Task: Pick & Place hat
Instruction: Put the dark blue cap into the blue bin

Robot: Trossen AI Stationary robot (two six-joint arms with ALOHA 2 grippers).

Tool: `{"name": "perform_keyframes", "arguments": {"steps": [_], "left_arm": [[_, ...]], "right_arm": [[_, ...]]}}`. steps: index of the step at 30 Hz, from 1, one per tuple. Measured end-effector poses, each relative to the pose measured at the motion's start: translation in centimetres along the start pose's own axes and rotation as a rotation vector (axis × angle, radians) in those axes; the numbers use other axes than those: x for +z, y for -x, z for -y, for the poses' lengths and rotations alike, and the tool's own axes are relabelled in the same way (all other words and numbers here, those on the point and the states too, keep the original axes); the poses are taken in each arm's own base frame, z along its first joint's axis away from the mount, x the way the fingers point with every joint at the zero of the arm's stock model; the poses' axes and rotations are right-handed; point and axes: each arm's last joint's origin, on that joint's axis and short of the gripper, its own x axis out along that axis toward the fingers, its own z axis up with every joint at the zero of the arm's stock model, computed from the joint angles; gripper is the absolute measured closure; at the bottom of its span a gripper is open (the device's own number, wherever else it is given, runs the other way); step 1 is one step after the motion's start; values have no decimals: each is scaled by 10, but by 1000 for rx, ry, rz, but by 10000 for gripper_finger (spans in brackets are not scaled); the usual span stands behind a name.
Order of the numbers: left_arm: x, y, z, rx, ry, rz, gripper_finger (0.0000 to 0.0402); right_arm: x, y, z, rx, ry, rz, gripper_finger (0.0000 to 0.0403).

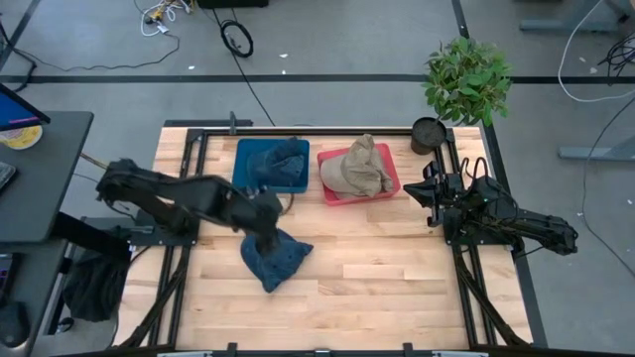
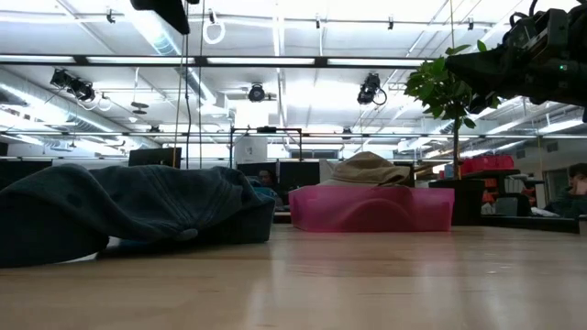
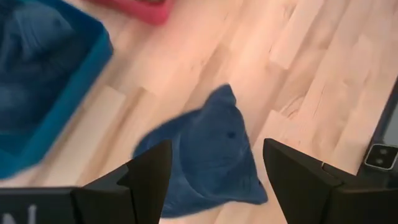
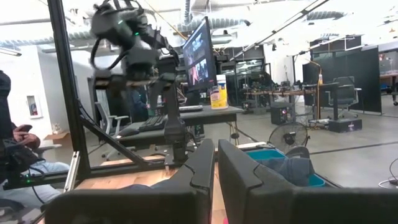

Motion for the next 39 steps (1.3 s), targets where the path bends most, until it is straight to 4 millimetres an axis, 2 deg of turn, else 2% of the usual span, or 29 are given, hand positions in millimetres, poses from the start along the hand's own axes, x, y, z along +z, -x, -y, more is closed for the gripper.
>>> {"name": "perform_keyframes", "arguments": {"steps": [5, 10, 17, 22, 25, 30, 39], "left_arm": [[-10, -28, 20, 66, 35, -89, 147], [-18, -64, 31, 176, 75, -205, 147], [-30, -112, 47, 262, 39, -322, 147], [-38, -132, 54, 286, 44, -388, 147], [-42, -137, 58, 291, 27, -391, 147], [-50, -149, 57, 279, 25, -377, 155], [-83, -182, 33, 354, -29, -433, 186]], "right_arm": [[0, 0, 0, 0, 0, 0, 376], [0, 0, 0, 0, 0, -1, 376], [0, 0, 0, 0, 0, 0, 376], [0, 0, 0, 0, 0, -1, 376], [0, 0, 0, 0, 0, -1, 376], [0, 0, 0, 0, 0, -1, 376], [0, 0, 0, 0, 0, -1, 376]]}}
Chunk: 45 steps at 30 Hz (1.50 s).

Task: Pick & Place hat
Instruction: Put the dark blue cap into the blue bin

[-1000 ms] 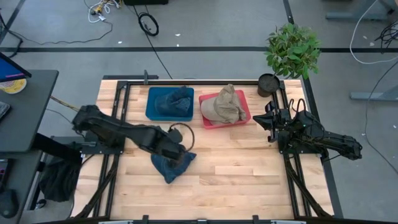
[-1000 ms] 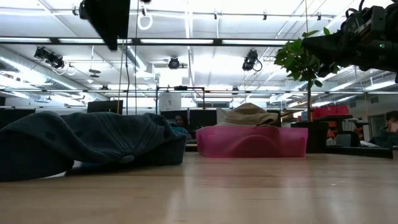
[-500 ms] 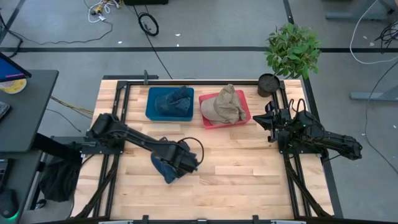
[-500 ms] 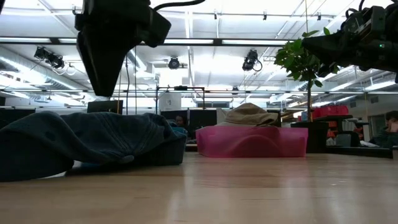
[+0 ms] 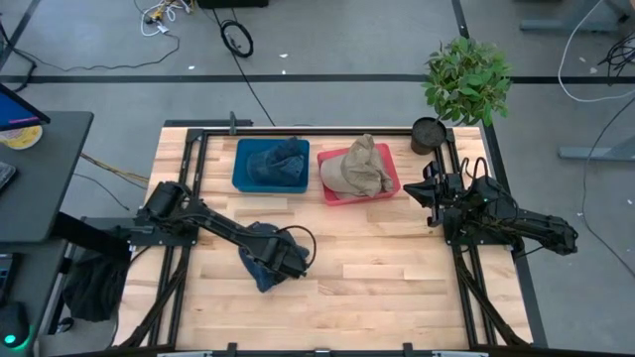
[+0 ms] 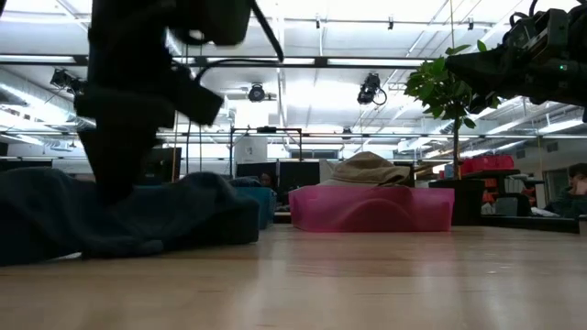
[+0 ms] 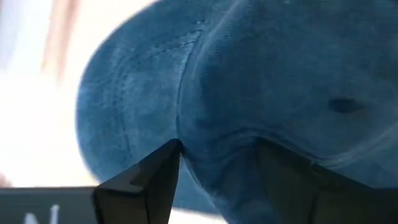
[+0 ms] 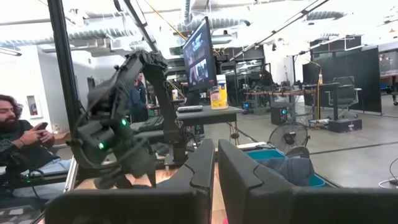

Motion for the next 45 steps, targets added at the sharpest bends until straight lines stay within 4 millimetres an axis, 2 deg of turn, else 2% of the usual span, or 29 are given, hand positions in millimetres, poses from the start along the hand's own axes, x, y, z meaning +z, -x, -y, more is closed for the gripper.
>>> {"name": "perform_keyframes", "arguments": {"steps": [4, 7, 10, 13, 15, 23, 28, 38, 45], "left_arm": [[0, -19, -1, -53, -5, 18, 200], [-2, -24, -4, -50, -22, -2, 226], [-4, -22, -6, -47, -62, -45, 285], [-5, -17, -5, -37, -113, -67, 362], [-4, -12, -5, -41, -134, -82, 383], [6, 6, -15, -7, -135, -103, 388], [18, 29, -34, -55, -5, -35, 388], [37, 71, -100, -91, 310, 142, 388], [58, 79, -155, -118, 514, 186, 388]], "right_arm": [[0, 0, 0, 0, 0, 0, 376], [0, 0, 0, 0, 0, 0, 376], [0, 0, 0, 0, 0, 0, 376], [0, 0, 0, 0, 0, 0, 376], [0, 0, 0, 0, 0, 0, 376], [0, 0, 0, 0, 0, 0, 376], [0, 0, 0, 0, 0, 1, 376], [0, 0, 0, 0, 0, 0, 376], [0, 0, 0, 0, 0, 0, 376]]}}
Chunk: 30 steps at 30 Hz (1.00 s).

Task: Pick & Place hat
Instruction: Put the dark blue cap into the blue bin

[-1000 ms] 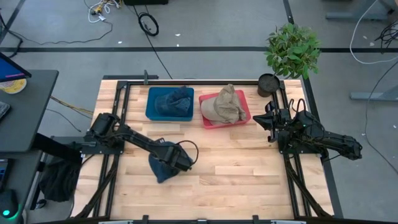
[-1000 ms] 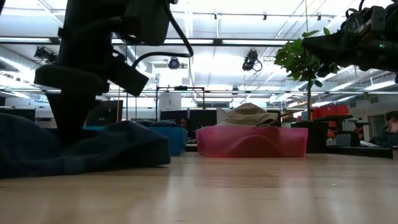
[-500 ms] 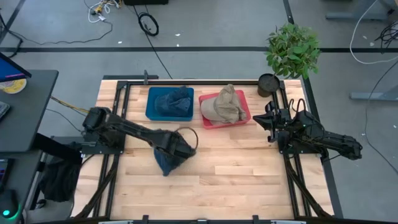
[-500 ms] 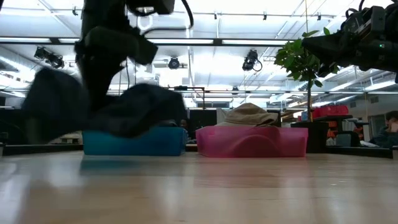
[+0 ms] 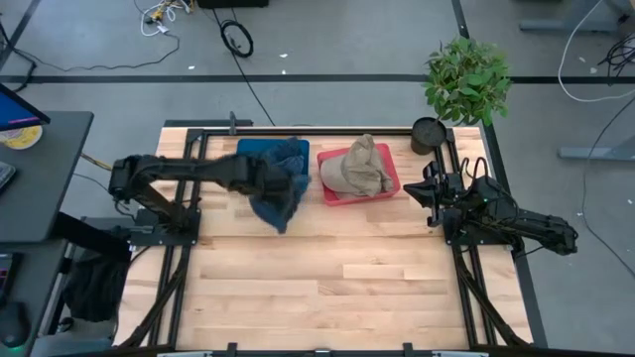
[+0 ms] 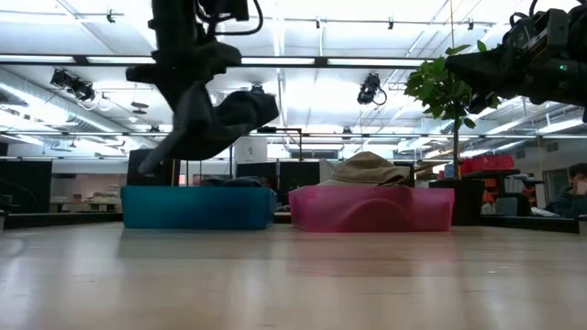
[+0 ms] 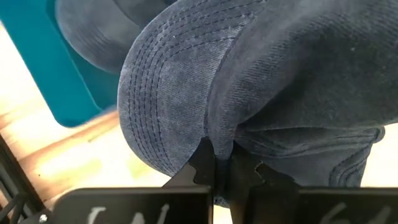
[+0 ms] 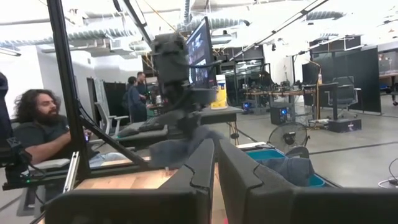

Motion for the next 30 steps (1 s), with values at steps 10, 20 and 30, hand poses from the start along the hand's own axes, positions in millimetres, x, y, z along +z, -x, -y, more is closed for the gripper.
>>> {"name": "perform_keyframes", "arguments": {"steps": [10, 20, 30], "left_arm": [[38, 2, -34, -19, 179, 62, 388], [71, -9, -77, 59, 223, 62, 388], [85, -21, -100, 115, 236, 28, 388]], "right_arm": [[0, 0, 0, 0, 0, 0, 376], [0, 0, 0, 1, 0, 0, 376], [0, 0, 0, 0, 0, 0, 376]]}}
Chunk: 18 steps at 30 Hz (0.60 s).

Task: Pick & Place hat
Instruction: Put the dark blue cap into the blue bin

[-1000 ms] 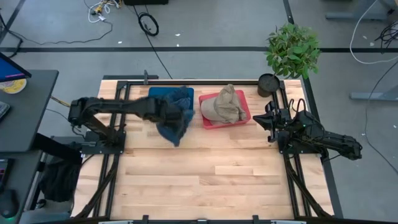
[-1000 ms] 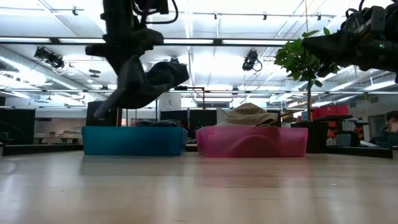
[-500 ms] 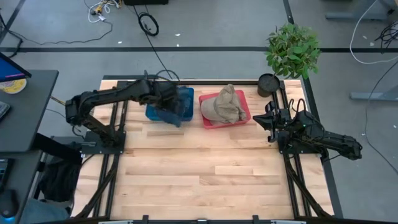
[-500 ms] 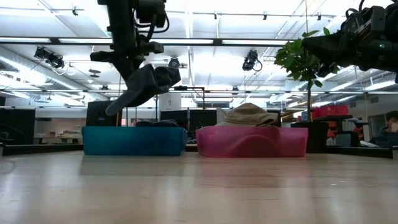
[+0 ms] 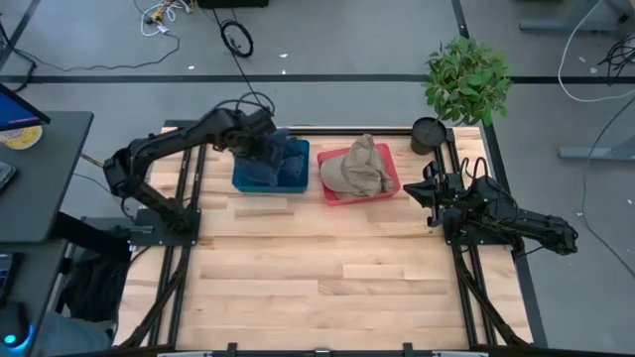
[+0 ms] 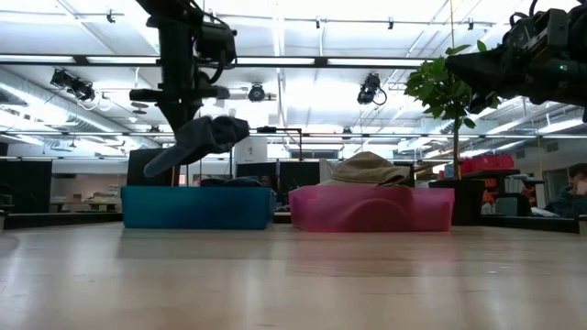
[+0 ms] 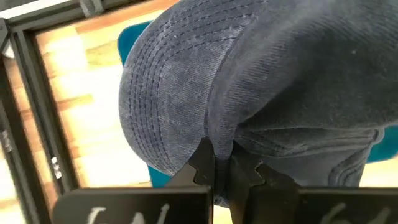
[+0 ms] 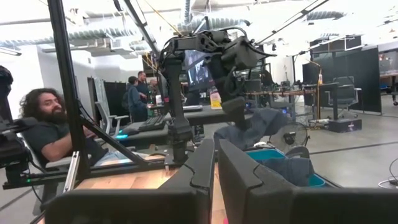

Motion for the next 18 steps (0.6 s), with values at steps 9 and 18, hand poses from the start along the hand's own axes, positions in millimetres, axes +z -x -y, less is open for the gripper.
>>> {"name": "perform_keyframes", "arguments": {"steps": [9, 18], "left_arm": [[5, -32, 15, 35, -27, -56, 388], [7, -58, 21, 102, -65, -118, 388]], "right_arm": [[0, 0, 0, 0, 0, 0, 376], [0, 0, 0, 0, 0, 0, 376]]}}
